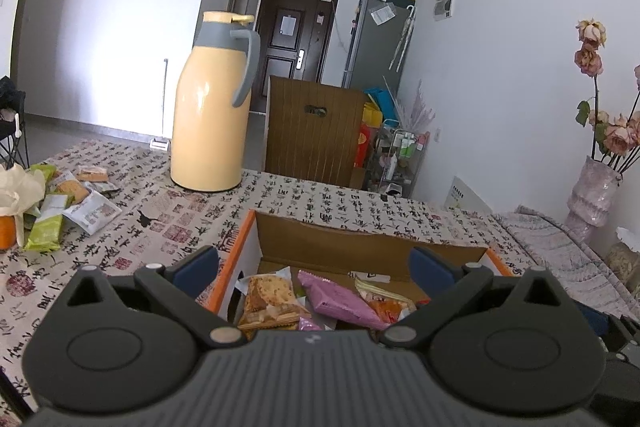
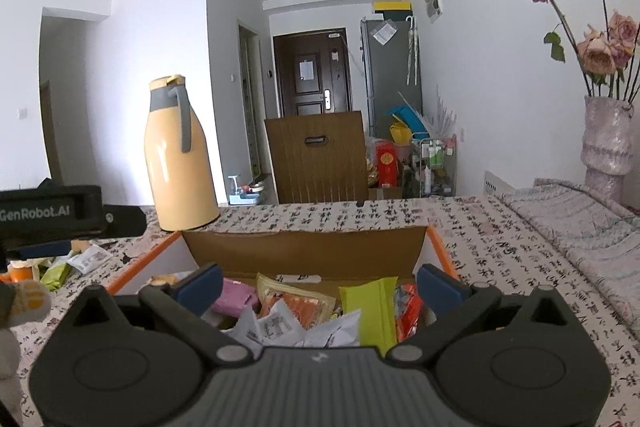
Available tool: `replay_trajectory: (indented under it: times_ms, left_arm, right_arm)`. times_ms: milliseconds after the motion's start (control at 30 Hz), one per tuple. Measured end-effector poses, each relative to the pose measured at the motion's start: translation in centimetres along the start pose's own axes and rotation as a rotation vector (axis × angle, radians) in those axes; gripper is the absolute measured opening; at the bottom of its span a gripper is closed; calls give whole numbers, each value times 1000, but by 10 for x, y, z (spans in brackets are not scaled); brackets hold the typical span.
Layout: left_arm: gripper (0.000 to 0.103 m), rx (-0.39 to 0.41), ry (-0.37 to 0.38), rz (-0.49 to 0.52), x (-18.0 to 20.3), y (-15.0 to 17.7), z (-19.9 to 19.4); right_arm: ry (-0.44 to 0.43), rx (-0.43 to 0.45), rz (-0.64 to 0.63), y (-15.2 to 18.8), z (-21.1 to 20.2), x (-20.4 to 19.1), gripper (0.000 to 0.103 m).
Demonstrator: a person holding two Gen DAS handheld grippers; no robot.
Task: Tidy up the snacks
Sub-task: 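Carry both packets into the cardboard box and open both tools, then withdraw both tools from the box toward the cracker packets on the table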
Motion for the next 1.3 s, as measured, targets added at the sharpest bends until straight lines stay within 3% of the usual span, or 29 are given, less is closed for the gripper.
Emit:
replay_trajectory:
  times_ms: [467,967,1300]
  left_arm:
    - [103,37,-3,40,-4,1,-51]
    - [103,-41,-30,58,-30,44,-79]
    - [103,-119,-49,74,-44,77,-78]
  right_arm:
    - [18,-4,-39,4,-42,-2,103]
    - [18,-83,-40,43,-81,6,103]
    - [23,-141,-34,69,-91,13,103]
Point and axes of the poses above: each gripper's, at about its wrist camera, not at the fingertips, and z roughly the way its jaws point, x to its right, y to its underside, the point moved 3 cm from there along z, roughly the way its jaws point, and after that the axes turned 1 degree about z, right-handed, at the moved point
